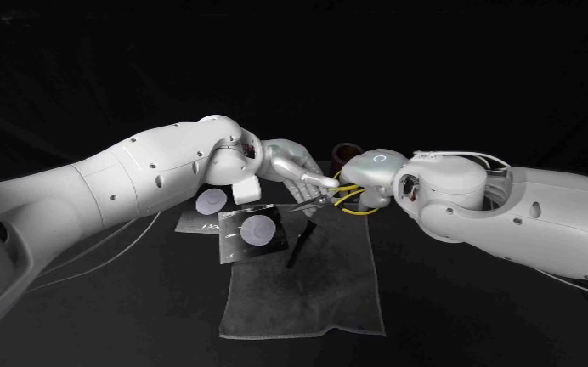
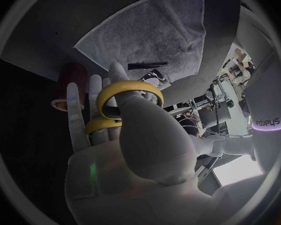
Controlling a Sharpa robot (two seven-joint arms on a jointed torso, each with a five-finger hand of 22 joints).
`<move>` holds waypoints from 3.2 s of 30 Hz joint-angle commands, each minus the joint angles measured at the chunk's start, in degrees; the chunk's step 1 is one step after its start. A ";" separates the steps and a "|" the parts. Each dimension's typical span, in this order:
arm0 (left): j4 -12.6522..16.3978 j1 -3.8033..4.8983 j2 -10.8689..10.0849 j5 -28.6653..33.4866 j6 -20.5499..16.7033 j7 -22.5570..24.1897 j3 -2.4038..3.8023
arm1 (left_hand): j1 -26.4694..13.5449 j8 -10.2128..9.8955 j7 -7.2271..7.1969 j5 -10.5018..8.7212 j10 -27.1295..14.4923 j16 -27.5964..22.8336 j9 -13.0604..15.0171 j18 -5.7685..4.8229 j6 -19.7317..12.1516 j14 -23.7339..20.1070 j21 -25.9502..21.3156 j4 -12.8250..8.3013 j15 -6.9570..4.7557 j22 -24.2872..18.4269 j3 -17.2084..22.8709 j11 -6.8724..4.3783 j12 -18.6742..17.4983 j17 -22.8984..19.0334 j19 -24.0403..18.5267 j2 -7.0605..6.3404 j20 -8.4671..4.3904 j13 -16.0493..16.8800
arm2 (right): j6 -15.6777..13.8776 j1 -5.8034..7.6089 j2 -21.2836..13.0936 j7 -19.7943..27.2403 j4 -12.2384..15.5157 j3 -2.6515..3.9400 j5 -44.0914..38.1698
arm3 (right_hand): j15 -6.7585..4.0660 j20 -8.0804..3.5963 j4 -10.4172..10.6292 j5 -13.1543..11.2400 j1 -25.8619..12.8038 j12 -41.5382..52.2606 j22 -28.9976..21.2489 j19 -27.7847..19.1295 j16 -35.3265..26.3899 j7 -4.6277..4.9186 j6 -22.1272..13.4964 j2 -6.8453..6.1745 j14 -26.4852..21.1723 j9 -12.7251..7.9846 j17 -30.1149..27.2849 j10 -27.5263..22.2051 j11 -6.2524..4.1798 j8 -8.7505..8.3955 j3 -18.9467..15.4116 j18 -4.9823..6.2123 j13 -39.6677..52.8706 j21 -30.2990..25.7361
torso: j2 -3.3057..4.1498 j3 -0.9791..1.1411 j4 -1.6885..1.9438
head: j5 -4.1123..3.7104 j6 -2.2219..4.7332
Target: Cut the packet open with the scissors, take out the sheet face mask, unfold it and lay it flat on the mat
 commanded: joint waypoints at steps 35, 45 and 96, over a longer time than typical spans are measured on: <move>0.28 0.07 0.52 2.05 5.94 -1.18 -0.64 | 15.73 0.95 -2.58 0.06 11.39 2.71 3.60 0.66 6.25 7.11 6.47 -0.62 -3.23 2.84 27.81 -3.22 -4.06 6.68 5.14 0.90 -3.86 0.10 | -3.44 0.05 -0.17 0.26 0.88 0.08 -1.54 | 0.72 -0.61 0.05 -0.22 -4.39 -0.74 -0.15 -0.83 -1.65 1.33 0.25 3.22 -1.64 -1.07 -1.08 -0.85 -0.15 -0.57 1.57 4.89 -0.25 -0.65 | -0.03 0.09 -0.02 | 0.18 -0.32; -0.22 0.07 0.59 4.82 5.86 -4.93 -1.02 | 5.64 1.89 -2.90 0.15 13.09 2.80 7.14 0.67 6.09 7.84 9.20 -5.00 -3.50 4.56 40.91 -3.47 -4.58 8.75 4.26 -3.04 -4.12 0.39 | -7.87 0.05 -1.18 1.82 1.71 0.07 1.30 | 3.88 2.91 0.08 -0.24 -6.87 -0.71 -3.41 -7.59 -1.95 0.82 -4.22 1.11 -7.77 -3.97 -4.07 -7.36 -0.25 -0.74 3.31 4.95 -0.31 -6.86 | -0.04 0.13 -0.03 | 0.22 -0.28; -1.26 0.08 0.43 8.38 5.85 -14.67 -1.68 | -5.92 2.34 -3.60 0.12 14.69 2.73 10.43 0.88 7.21 9.29 8.93 -5.01 -4.01 4.01 46.25 -4.02 -3.97 10.84 4.98 -0.27 -4.03 1.53 | -2.82 2.92 -5.41 19.42 0.06 0.64 36.98 | 5.16 4.28 0.93 -0.01 -13.01 -0.77 -8.91 -34.06 0.56 5.12 -12.74 -16.59 -11.41 -13.34 -13.68 -13.79 4.75 -0.48 49.07 4.88 -0.27 -15.51 | -0.03 0.09 -0.10 | 0.65 -0.34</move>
